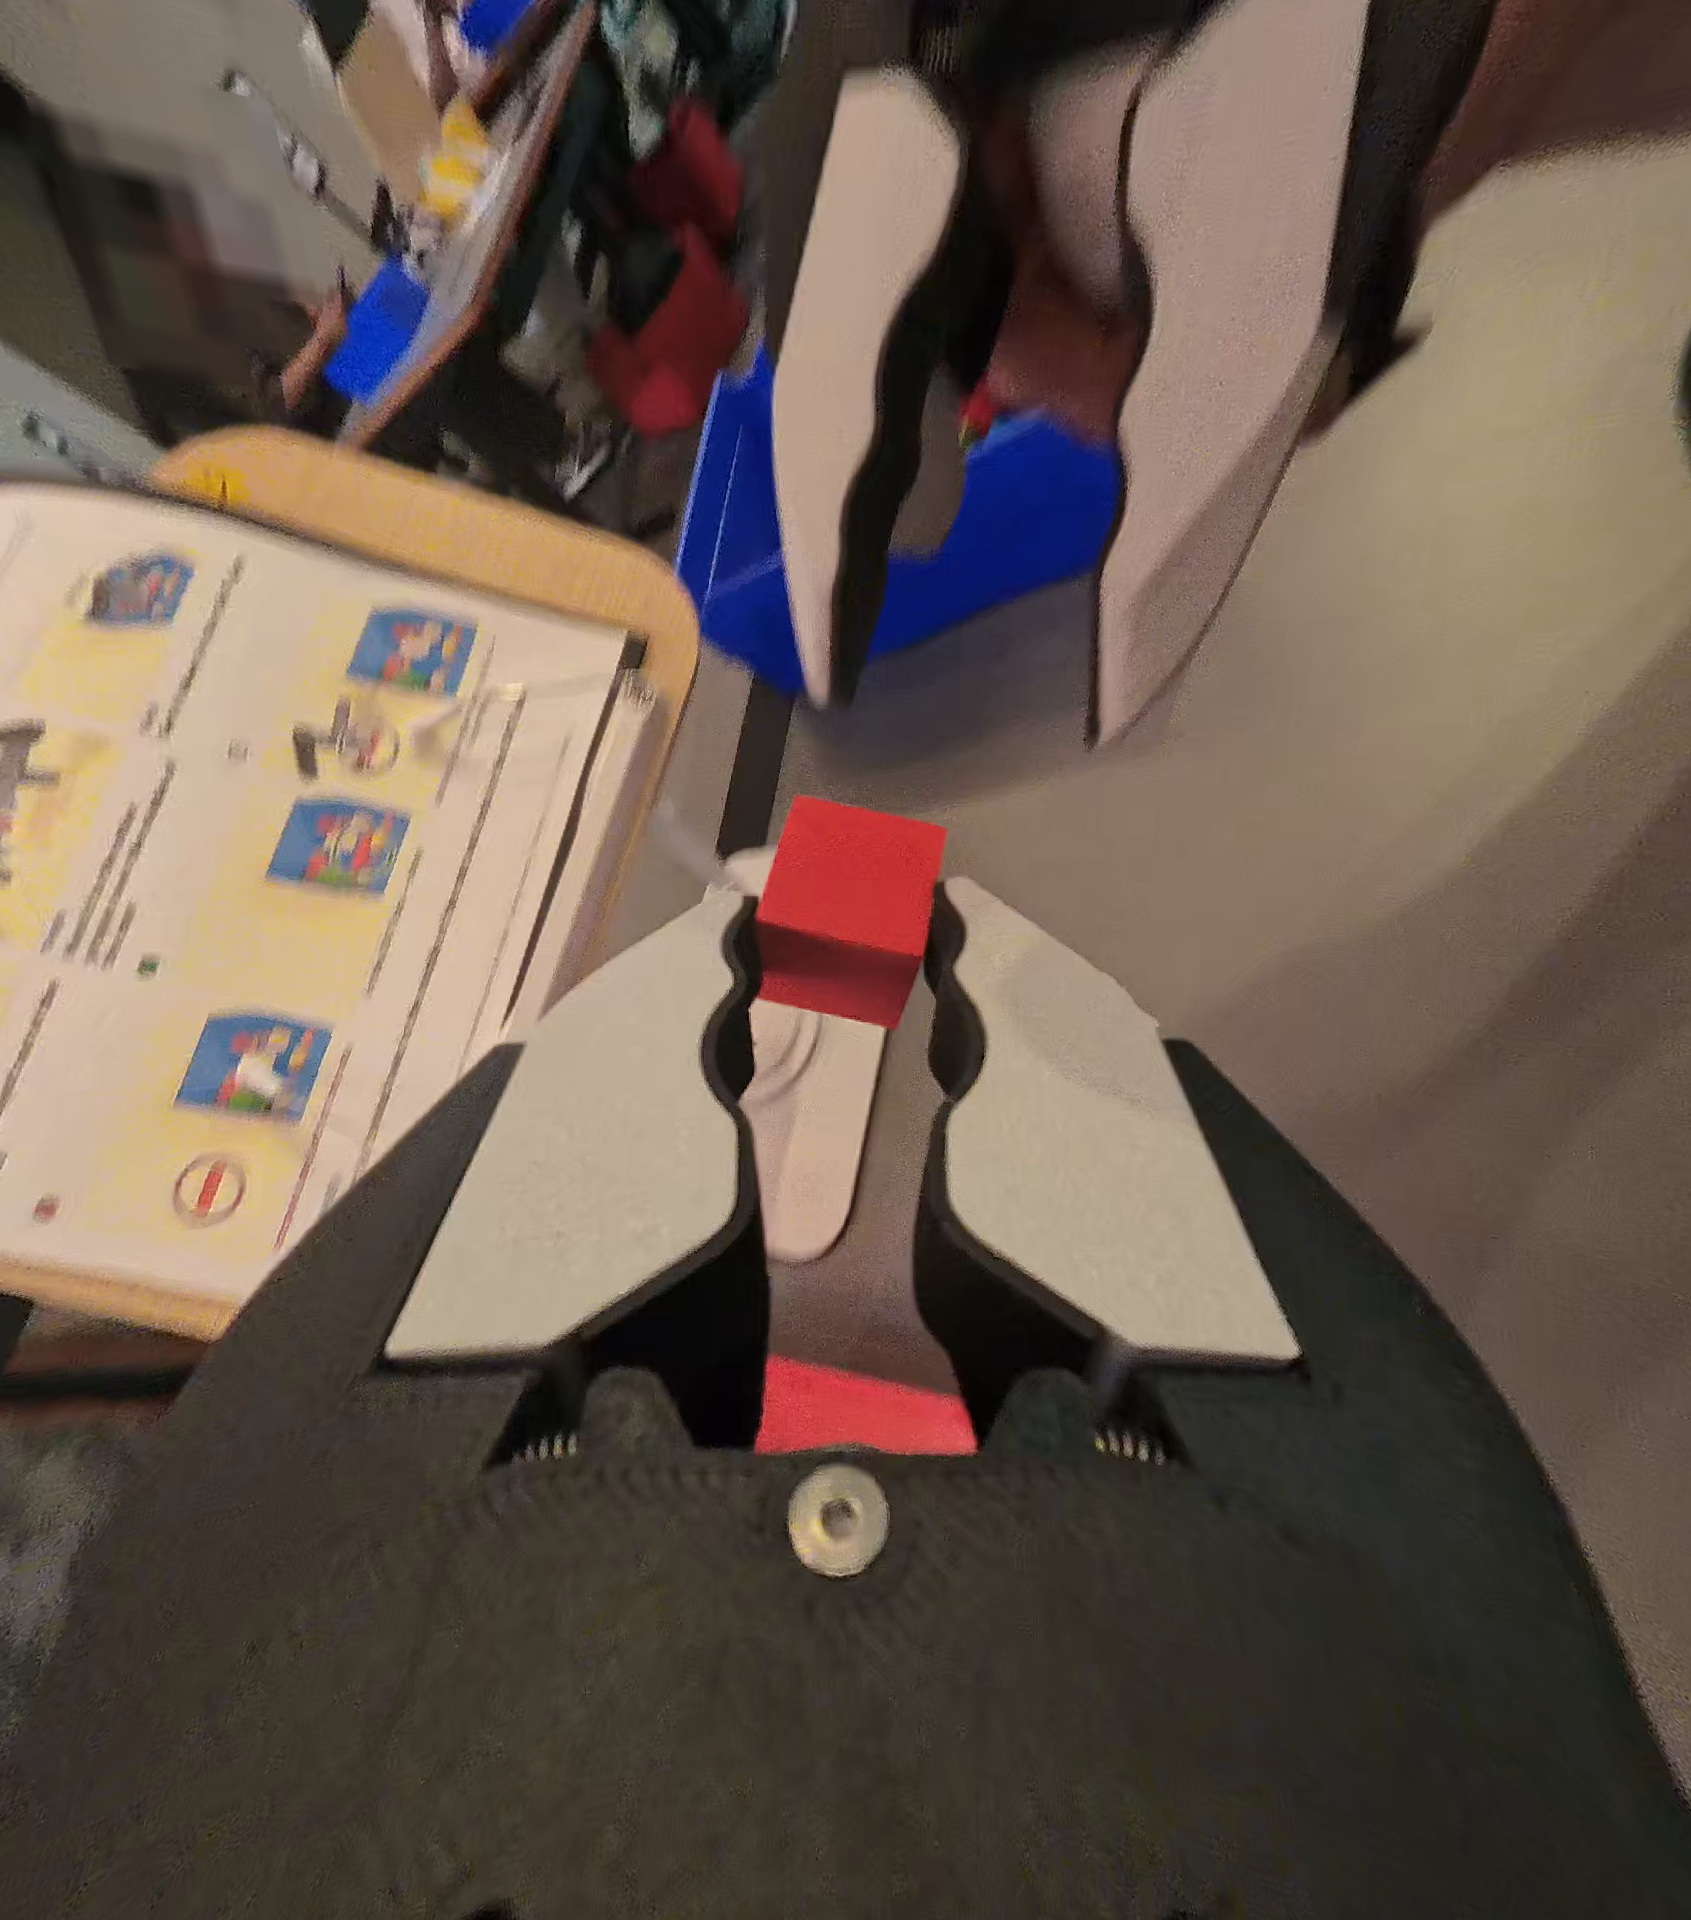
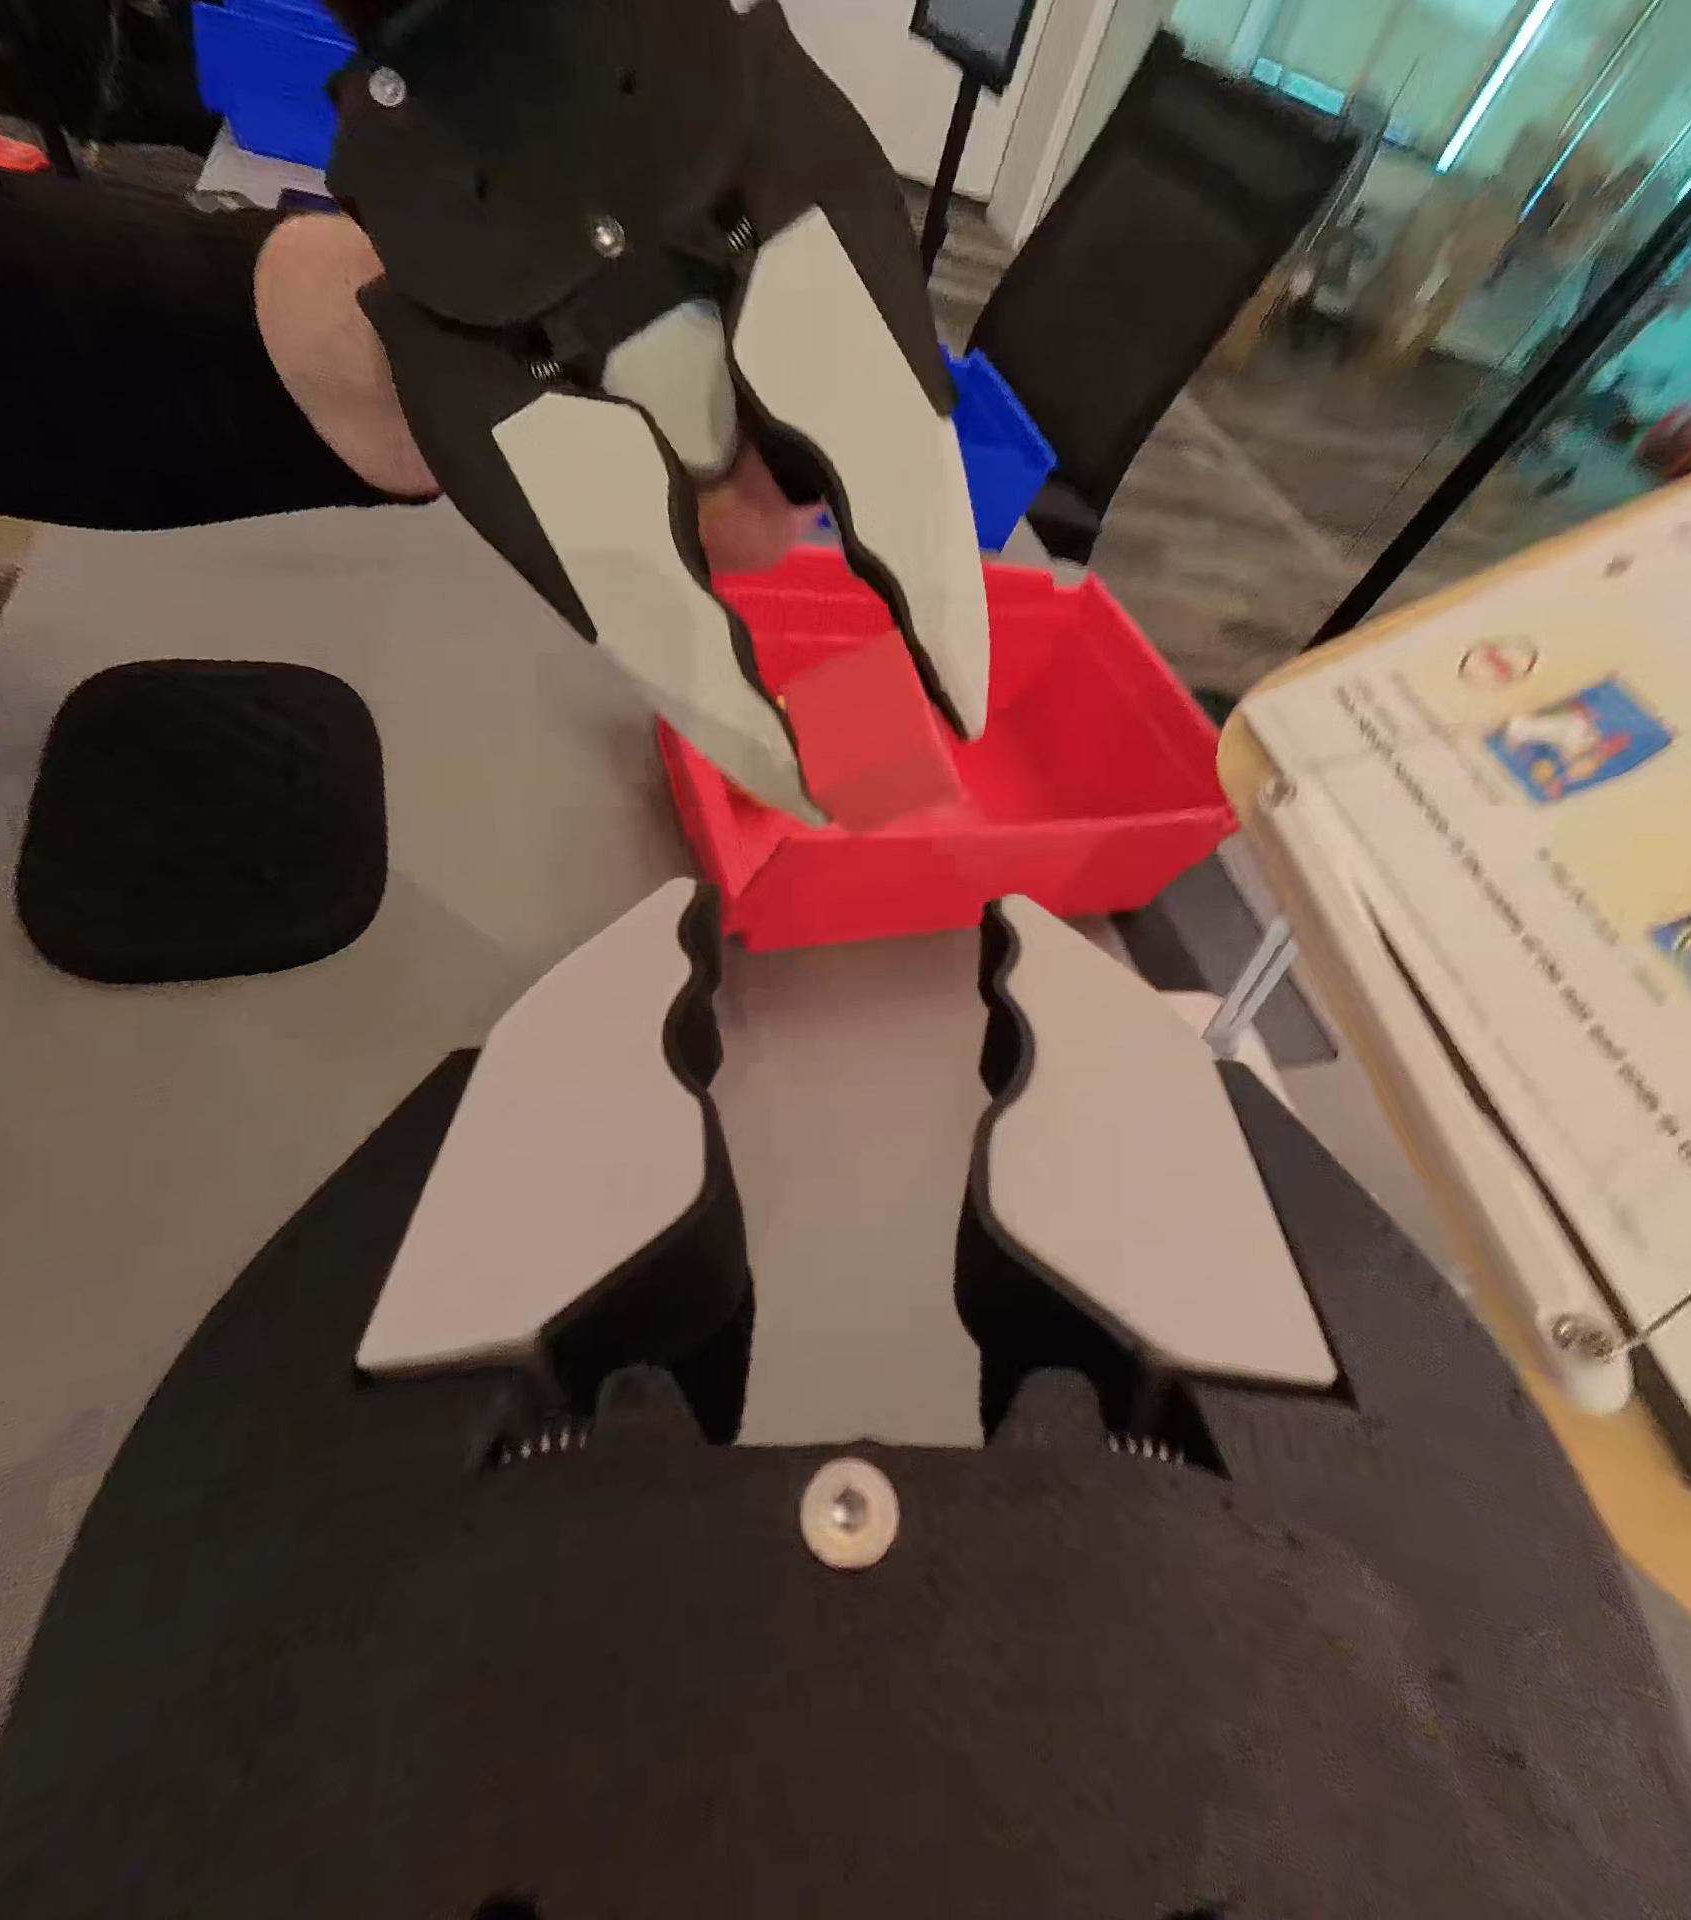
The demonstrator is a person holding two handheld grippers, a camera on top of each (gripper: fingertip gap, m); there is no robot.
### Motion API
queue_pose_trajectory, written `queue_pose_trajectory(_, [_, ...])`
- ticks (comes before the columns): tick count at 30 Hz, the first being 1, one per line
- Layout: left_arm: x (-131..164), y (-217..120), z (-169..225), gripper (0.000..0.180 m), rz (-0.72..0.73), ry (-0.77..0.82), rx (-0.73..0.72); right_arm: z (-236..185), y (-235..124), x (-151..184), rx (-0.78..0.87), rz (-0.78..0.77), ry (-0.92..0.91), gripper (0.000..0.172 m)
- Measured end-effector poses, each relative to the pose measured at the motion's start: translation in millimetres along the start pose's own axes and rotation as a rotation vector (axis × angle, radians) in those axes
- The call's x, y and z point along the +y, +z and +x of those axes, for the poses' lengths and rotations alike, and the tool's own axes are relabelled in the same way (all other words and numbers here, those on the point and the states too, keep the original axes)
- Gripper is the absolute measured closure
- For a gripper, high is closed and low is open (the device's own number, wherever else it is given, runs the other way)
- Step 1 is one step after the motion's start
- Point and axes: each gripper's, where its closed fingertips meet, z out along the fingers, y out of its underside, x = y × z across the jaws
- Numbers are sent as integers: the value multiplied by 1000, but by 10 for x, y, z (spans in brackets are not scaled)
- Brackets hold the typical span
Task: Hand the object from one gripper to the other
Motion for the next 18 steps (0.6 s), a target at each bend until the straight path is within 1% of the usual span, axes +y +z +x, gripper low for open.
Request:
queue_pose_trajectory(2, [-219, -35, 119, 150, 87, -38, 59, -128, -41, -147, -8, 65, -34, 133])
queue_pose_trajectory(3, [-298, -61, 162, 150, 120, -61, 87, -174, -57, -176, -8, 68, -43, 135])
queue_pose_trajectory(5, [-407, -106, 228, 150, 158, -79, 128, -197, -91, -190, 41, 42, -104, 137])
queue_pose_trajectory(9, [-525, -174, 324, 150, 176, -60, 193, -313, -182, -277, 49, 37, -186, 140])
queue_pose_trajectory(12, [-562, -209, 404, 150, 160, -19, 238, -393, -240, -314, 40, 29, -232, 143])
queue_pose_trajectory(14, [-569, -205, 455, 150, 138, 14, 251, -427, -267, -319, 33, 14, -241, 148])
queue_pose_trajectory(18, [-613, -194, 486, 150, 127, 27, 266, -447, -291, -314, 29, 16, -217, 148])
